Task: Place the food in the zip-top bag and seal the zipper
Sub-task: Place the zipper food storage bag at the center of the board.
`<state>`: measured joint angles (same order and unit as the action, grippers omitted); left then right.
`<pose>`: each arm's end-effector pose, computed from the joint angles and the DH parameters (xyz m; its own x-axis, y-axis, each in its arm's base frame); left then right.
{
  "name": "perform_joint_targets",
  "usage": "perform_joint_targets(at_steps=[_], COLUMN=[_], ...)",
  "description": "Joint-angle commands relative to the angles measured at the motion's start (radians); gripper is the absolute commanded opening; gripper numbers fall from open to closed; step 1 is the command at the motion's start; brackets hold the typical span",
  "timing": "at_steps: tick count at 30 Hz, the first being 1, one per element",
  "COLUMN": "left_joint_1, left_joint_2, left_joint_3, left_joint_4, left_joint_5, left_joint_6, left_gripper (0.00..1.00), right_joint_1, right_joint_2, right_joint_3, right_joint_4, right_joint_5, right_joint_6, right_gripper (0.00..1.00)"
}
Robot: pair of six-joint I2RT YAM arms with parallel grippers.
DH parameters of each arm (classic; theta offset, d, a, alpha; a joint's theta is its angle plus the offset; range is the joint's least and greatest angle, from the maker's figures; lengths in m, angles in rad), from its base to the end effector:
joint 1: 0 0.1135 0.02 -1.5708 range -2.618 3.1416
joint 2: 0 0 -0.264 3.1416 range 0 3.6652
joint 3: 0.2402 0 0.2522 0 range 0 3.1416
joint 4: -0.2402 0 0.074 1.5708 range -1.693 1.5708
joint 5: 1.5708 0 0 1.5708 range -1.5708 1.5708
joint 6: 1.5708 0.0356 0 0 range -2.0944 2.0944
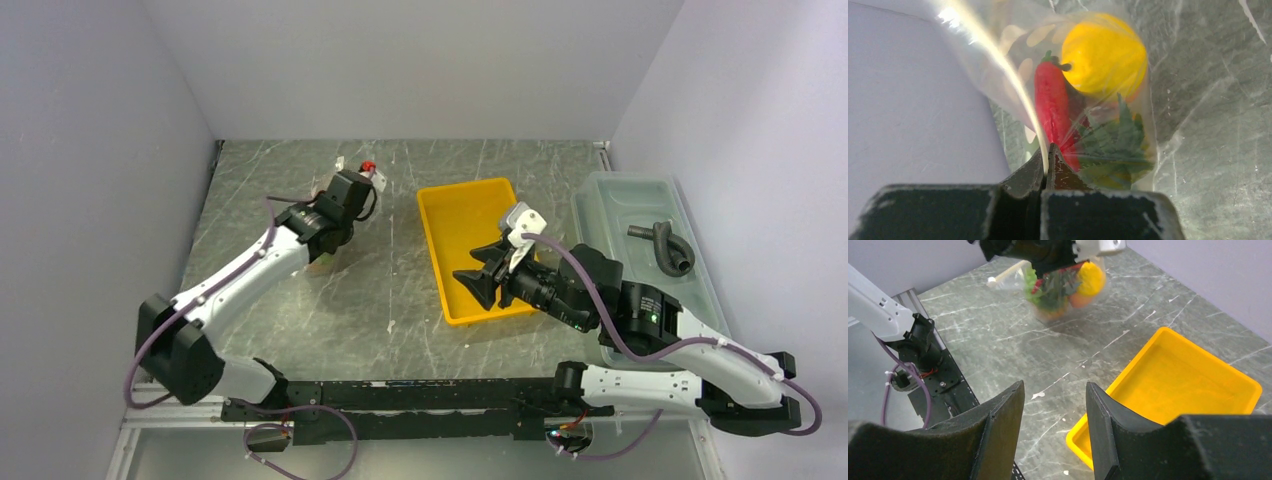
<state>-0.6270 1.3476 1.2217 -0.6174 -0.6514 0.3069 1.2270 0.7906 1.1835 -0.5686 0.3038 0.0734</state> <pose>0.2454 -0.1512 0.3305 -0.4906 0.6522 -0.5779 0.2658 0.7436 0.6135 0.0585 0.1319 0.4315 -0.1174 -0.1202 -0.9858 -0.7926 0.6094 0.0201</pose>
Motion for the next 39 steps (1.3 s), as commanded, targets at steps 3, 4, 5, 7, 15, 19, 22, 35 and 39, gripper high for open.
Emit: perform_joint_targets(at_steps=[3,4,5,7,15,19,22,35,39], left_joint_1=[0.001,0.001,0.0,-0.005,-0.102,-0.166,-0.206,-0.281,-0.284], left_joint_2=[0.166,0.198,0.22,0.247,0.256,0.265,0.283,0.24,0.178], left_joint_3=[0.019,0.029,0.037,0.051,0.06,0.048,0.051,-0.016,-0.076], left_joint_4=[0.001,-0.012,-0.027,-0.049,-0.054,-0.058,-0.085,-0.056,0.017], left_joint_5=[0.019,0.032,0.056,0.106,0.188,0.189,0.175,0.253,0.314], left_joint_6=[-0.039,-0.058,-0.076,-0.117,-0.256,-0.33,-0.385,-0.569,-0.596], left_gripper=[0.0,0.0,0.0,0.0,0.0,0.0,0.0,0.1,0.21], right_joint_1=[-0.001,-0.001,-0.001,-0.001,-0.001,-0.001,-0.001,-0.001,-0.001], right_joint_2=[-0.059,-0.066,-0.072,-0.089,-0.118,-0.122,-0.132,-0.144,-0.153], right_joint_3=[-0.023,-0.024,-0.027,-0.037,-0.037,-0.036,-0.044,-0.068,-0.081], right_joint_4=[0.045,0.04,0.034,0.033,0.023,0.015,0.016,0.016,0.019], right_joint_5=[-0.004,-0.004,-0.003,0.009,0.01,0.009,0.013,0.037,0.05], right_joint_6=[0.028,0.03,0.032,0.035,0.029,0.033,0.037,0.054,0.055], right_gripper=[0.52,0.52,0.52,0.52,0.53,0.53,0.53,0.56,0.57])
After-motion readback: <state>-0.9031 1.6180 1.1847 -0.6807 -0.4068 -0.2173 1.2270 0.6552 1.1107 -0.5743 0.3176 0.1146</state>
